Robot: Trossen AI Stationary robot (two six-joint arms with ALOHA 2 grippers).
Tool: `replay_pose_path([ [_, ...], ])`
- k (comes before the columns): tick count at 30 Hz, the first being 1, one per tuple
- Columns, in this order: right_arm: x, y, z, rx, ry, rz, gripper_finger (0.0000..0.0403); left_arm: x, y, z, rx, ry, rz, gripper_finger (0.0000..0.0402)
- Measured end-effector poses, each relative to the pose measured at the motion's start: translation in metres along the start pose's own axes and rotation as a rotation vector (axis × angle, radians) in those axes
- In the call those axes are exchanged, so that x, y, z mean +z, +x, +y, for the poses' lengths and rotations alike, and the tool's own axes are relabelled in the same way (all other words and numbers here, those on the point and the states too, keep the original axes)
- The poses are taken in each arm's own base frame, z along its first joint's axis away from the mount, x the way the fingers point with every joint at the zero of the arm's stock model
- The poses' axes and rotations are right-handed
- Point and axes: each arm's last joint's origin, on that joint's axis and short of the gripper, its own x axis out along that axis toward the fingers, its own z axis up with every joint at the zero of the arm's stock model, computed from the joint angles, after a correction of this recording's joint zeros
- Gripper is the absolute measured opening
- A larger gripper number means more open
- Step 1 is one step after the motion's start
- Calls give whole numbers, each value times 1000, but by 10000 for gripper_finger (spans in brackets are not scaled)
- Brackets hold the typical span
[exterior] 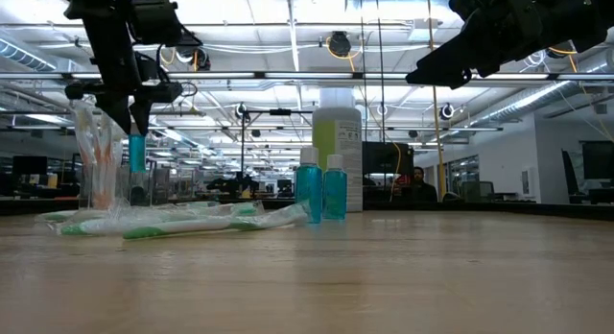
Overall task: Pick & Place toothbrushing station
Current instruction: Put the blue mouthwash into the middle section of the transparent organizer
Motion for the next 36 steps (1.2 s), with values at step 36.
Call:
replay_pose_path([
  [36,-1,0,0,3,4,7,238,-19,43,-10,29,-55,47,97],
])
